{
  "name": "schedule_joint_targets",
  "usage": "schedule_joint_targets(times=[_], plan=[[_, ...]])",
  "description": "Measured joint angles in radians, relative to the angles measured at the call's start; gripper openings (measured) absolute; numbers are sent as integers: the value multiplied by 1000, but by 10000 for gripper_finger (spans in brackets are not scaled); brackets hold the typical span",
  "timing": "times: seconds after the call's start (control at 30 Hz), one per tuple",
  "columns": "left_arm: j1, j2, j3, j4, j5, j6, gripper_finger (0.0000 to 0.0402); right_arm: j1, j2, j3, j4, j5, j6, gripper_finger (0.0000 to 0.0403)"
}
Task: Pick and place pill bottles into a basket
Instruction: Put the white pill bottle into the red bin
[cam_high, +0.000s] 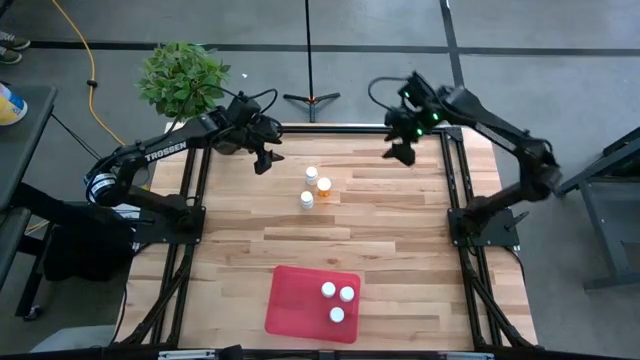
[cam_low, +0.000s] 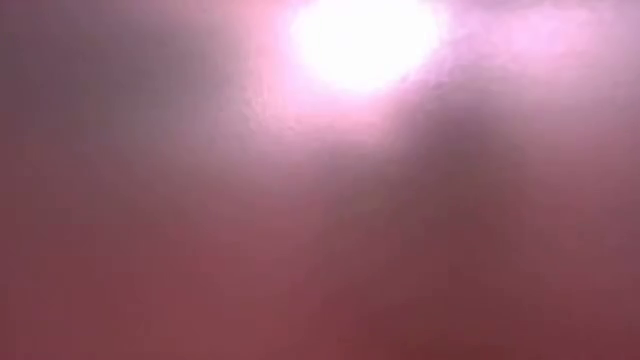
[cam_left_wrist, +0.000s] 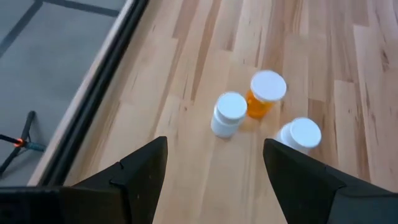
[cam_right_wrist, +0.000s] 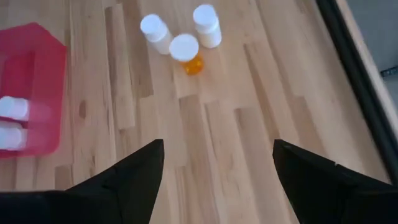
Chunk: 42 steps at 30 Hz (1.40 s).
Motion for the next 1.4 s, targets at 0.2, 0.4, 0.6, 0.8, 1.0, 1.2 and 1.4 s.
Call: schedule_joint_targets(times=[0.2,0.4,0.6,0.8,1.0,1.2,1.4], plan=[[0,73,0,63,58,-10,298,76,-165,-278,173,129,107,291],[0,170,0,113,76,-11,298,166,-258,-502,355,150,186,291],[0,189,0,131,78,-13,298,268,-280,-667,565,149,270,291],[0,190,0,132,78,-22,298,365,-280,-772,756,154,340,291],[0,190,0,156,83,-39,298,438,-280,-787,801,239,353,291],[0,190,0,159,85,-63,298,469,-280,-787,800,308,351,291],[-21,195,0,204,128,-93,298,475,-280,-787,757,318,329,291]])
